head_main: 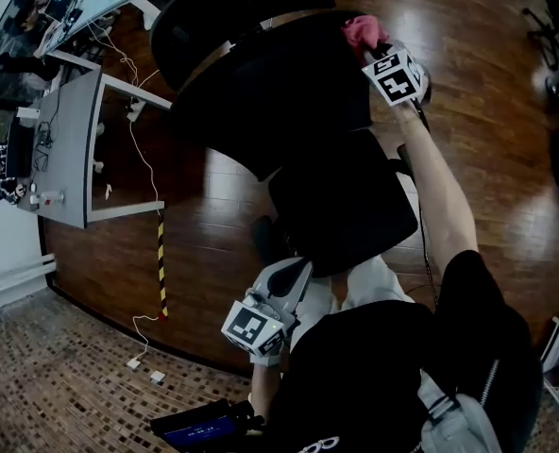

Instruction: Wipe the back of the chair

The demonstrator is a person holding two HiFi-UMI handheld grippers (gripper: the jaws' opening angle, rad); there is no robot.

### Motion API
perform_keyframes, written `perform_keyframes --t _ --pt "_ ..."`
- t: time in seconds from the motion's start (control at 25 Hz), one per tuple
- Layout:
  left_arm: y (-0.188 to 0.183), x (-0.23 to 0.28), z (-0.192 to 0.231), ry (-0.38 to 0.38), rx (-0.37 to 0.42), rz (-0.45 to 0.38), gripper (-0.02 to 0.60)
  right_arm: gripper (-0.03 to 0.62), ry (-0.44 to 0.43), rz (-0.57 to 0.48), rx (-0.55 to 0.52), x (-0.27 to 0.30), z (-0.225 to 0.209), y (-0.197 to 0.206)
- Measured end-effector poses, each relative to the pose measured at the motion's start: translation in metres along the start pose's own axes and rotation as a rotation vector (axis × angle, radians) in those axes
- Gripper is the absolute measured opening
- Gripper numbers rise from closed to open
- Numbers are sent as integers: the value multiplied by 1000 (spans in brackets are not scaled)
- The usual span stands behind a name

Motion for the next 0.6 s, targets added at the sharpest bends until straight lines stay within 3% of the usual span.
perform_keyframes --t 0.12,0.24,0.4,0.6 --pt "-7 8 -2 7 -1 5 -23 47 79 6 52 -10 -27 1" --pt "-1 7 -1 12 -1 -4 -23 46 78 -10 7 -12 -13 -12" --pt "2 -9 8 6 -4 -25 -25 46 20 -59 -99 -8 43 -56" --pt "6 -43 32 -48 -41 -30 -25 46 -113 -119 -255 3 160 -122"
Point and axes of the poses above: the fingertips, and each gripper's own axes: x forward along the fingers, z to its left, y out of its underside, the point moved 2 cm from there along -x, backward along the fingers, and after that the axes turned 4 degrees about z, right-handed, at the moved point
